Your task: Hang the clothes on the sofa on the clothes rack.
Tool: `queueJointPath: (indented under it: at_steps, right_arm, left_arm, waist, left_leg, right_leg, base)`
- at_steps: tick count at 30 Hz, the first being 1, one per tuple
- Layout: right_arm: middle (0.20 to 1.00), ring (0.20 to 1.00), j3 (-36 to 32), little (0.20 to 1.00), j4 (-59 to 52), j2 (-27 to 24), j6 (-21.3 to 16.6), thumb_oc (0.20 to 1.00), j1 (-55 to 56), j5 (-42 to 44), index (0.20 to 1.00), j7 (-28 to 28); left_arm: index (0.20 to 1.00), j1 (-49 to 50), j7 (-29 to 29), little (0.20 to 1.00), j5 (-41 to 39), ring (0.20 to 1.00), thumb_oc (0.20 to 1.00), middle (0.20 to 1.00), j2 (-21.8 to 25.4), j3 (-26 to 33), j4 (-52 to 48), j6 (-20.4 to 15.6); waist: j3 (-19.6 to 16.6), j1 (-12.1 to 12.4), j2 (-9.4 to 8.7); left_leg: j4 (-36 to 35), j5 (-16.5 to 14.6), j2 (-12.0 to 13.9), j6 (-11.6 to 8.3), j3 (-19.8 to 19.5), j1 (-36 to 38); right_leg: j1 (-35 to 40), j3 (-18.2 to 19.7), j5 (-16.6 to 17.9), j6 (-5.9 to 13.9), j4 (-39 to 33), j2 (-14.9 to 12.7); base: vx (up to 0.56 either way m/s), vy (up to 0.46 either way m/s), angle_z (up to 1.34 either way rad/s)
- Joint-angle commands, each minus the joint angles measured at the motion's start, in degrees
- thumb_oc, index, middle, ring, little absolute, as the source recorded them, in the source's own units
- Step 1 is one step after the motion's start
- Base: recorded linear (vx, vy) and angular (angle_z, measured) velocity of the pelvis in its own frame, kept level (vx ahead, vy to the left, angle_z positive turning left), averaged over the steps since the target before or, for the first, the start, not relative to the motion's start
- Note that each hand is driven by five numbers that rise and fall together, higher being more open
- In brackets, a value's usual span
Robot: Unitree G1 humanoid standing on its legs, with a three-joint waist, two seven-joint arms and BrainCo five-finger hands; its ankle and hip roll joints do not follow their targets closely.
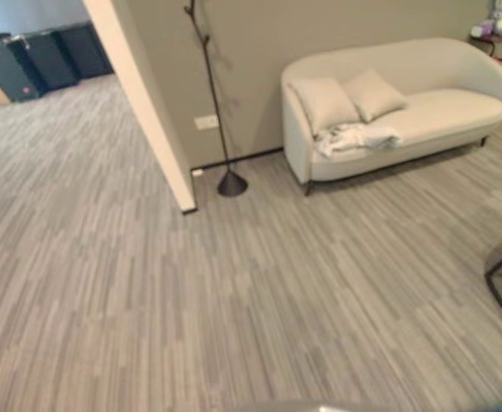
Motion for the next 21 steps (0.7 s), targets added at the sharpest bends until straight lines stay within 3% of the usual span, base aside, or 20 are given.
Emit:
queueJointPath:
  at_steps: [1,2,3,6,21]
  right_arm:
    - [1.0,1.0,2.1,1.0,3.6,1.8,0.0,1.0,-3.7,-1.9,1.0,-0.4]
    - [1.0,1.0,2.2,1.0,3.6,1.8,0.0,1.0,-3.7,-1.9,1.0,-0.5]
    - [1.0,1.0,2.7,1.0,3.3,1.9,0.0,1.0,-3.8,-2.7,1.0,-0.3]
    - [1.0,1.0,3.6,1.0,3.1,2.0,-0.1,1.0,-3.8,-3.7,1.0,-0.3]
    - [1.0,1.0,6.3,1.0,1.2,2.3,-0.1,1.0,-4.1,-6.7,1.0,0.3]
  left_arm:
    - [1.0,-2.4,-0.1,1.0,1.1,1.0,1.0,1.0,-3.3,1.3,2.7,-0.3]
    - [1.0,-2.3,-0.1,1.0,1.1,1.0,1.0,1.0,-3.3,1.3,2.8,-0.3]
    - [1.0,-2.3,-0.1,1.0,1.3,1.0,1.0,1.0,-3.4,1.3,2.8,-0.4]
    - [1.0,-2.2,-0.1,1.0,1.4,1.0,1.0,1.0,-3.2,1.4,3.0,-0.3]
    - [1.0,-2.3,0.3,1.0,1.9,1.0,1.0,1.0,-2.4,1.4,2.9,-0.2]
  waist:
    - [-1.0,-1.1,-2.03]
    - [-1.2,-1.0,-1.85]
    - [-1.1,-1.0,-2.12]
    - [-1.4,-0.9,-2.09]
    - [-0.7,-0.5,-2.57]
  left_leg:
    - [-5.0,4.1,-0.3,-2.65,-1.8,0.8]
    - [-5.0,3.1,0.0,-3.09,-2.4,1.3]
    - [-5.0,4.1,-0.3,-2.62,-1.7,0.8]
    - [-5.0,3.1,0.1,-3.06,-2.3,1.4]
    - [-5.0,4.2,0.1,-2.68,-2.0,0.9]
  right_leg:
    - [4.9,-2.1,6.8,5.05,-9.4,-4.1]
    - [5.4,-1.4,6.0,5.47,-9.4,-3.8]
    - [4.9,-2.0,6.8,5.03,-9.4,-4.1]
    - [5.4,-1.3,5.9,5.43,-9.4,-3.6]
    - [5.0,-1.7,6.1,4.62,-9.4,-3.2]
  base:
    - [0.07,-0.022,-0.07]
    - [-0.07,-0.01,-0.1]
    - [0.0,-0.019,-0.08]
    - [0.03,-0.028,-0.09]
    - [0.01,-0.019,-0.02]
